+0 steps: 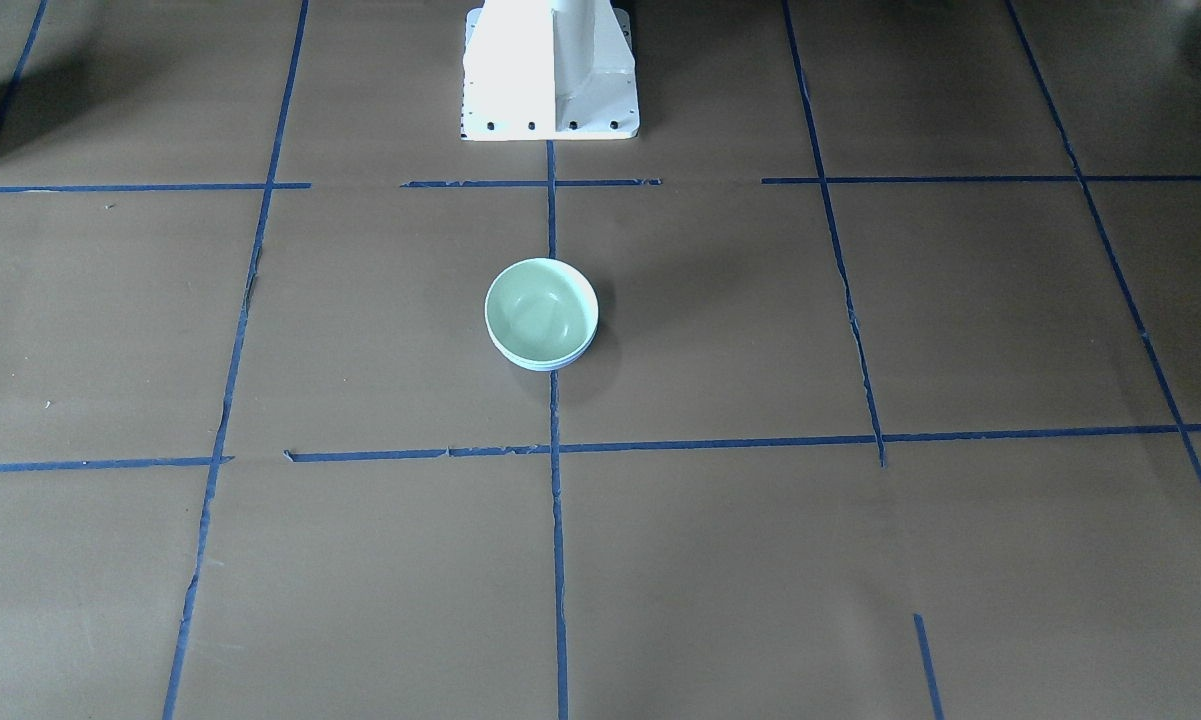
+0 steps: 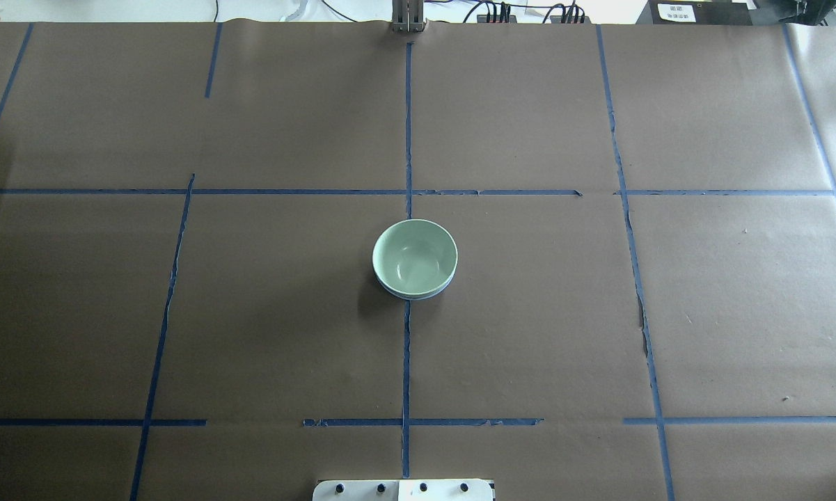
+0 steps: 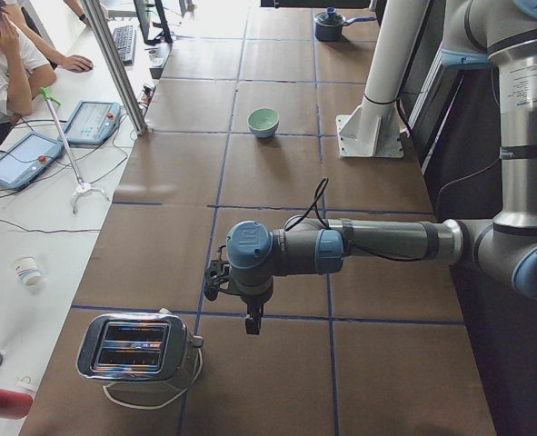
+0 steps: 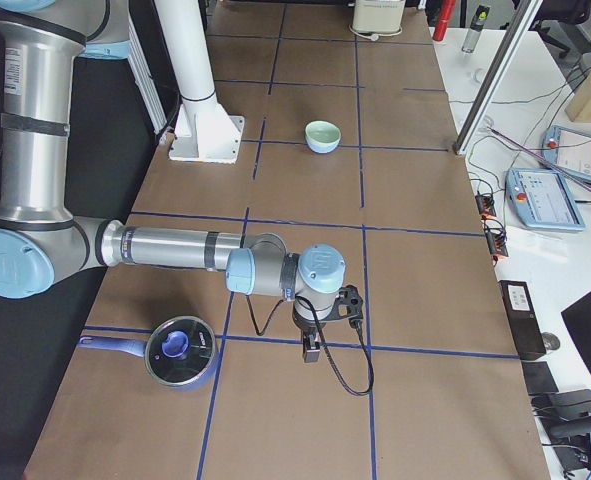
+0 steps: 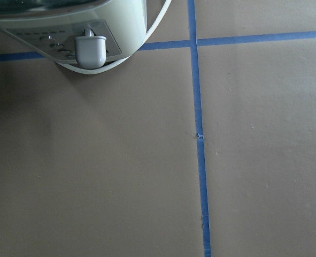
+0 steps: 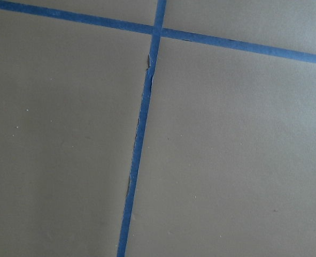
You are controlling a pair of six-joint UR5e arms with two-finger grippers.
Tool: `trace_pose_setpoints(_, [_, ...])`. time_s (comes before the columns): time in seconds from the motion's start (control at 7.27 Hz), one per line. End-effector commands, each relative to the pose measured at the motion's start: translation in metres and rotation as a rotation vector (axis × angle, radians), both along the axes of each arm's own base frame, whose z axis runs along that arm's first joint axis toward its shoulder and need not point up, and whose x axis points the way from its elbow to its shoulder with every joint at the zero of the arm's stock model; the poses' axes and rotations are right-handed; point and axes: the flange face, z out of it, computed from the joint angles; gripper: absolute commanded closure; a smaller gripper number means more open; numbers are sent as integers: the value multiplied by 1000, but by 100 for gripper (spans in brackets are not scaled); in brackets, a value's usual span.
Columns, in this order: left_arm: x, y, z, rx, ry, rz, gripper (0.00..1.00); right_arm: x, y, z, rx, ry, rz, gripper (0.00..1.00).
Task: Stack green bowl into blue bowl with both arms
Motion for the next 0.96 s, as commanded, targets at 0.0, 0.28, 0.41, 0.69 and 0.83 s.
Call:
trace_pose_setpoints(0.0, [0, 0, -1, 2, -1, 0, 0, 0, 0, 0, 2, 0, -1, 0])
trace_pose_setpoints(0.28, [0, -1, -2, 5, 1, 0, 0, 0, 0, 0, 1, -2, 0, 0])
trace_pose_setpoints(0.41, [0, -1, -2, 5, -1, 0, 0, 0, 0, 0, 1, 0, 0, 0])
trace_pose_setpoints(0.69, [1, -1, -3, 8, -1, 3, 0, -1, -2, -2, 18, -2, 0, 0])
trace_pose_setpoints(0.83, [1, -1, -3, 7, 1, 3, 0, -1, -3, -2, 25, -4, 0, 0])
